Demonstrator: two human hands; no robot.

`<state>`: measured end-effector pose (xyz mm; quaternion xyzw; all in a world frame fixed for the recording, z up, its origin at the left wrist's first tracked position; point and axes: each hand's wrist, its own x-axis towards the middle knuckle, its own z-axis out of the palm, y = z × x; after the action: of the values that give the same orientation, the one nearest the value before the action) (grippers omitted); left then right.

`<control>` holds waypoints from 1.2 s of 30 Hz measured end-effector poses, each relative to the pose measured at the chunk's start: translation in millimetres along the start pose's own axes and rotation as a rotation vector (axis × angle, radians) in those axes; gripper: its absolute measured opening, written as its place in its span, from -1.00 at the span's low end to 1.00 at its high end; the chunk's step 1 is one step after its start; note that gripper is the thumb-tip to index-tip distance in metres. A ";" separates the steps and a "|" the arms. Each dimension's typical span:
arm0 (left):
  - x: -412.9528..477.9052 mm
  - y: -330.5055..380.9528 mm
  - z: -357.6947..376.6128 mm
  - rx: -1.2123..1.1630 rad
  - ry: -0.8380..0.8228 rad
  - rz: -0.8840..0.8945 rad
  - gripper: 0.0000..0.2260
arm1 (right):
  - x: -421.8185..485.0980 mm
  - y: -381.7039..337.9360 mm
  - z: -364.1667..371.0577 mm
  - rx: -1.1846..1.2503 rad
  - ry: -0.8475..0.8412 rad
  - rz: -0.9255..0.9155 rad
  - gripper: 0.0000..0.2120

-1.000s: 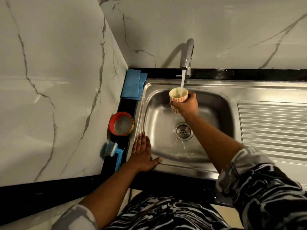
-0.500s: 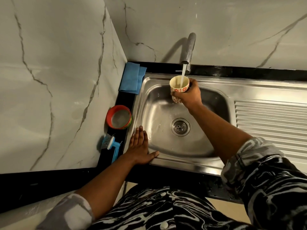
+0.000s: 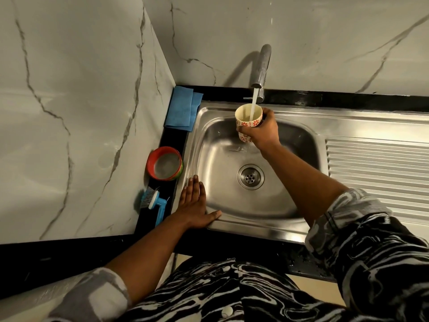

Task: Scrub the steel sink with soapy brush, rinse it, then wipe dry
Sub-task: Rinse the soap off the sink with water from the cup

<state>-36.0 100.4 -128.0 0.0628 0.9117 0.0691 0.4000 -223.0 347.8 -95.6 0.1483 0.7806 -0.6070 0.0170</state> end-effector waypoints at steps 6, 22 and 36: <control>1.1 -0.1 0.2 0.004 -0.001 -0.003 0.12 | -2.8 4.9 2.5 0.002 0.008 0.028 -0.04; 2.9 0.7 -1.6 0.004 -0.015 -0.010 0.13 | -13.0 18.3 6.0 0.025 0.032 0.041 -0.04; 2.0 3.9 -7.9 0.017 -0.048 -0.019 0.13 | -28.0 25.0 9.0 0.029 0.086 0.029 -0.10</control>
<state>-43.0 104.0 -123.4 0.0589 0.9030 0.0561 0.4218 -191.3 338.8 -115.7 0.1859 0.7694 -0.6111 -0.0101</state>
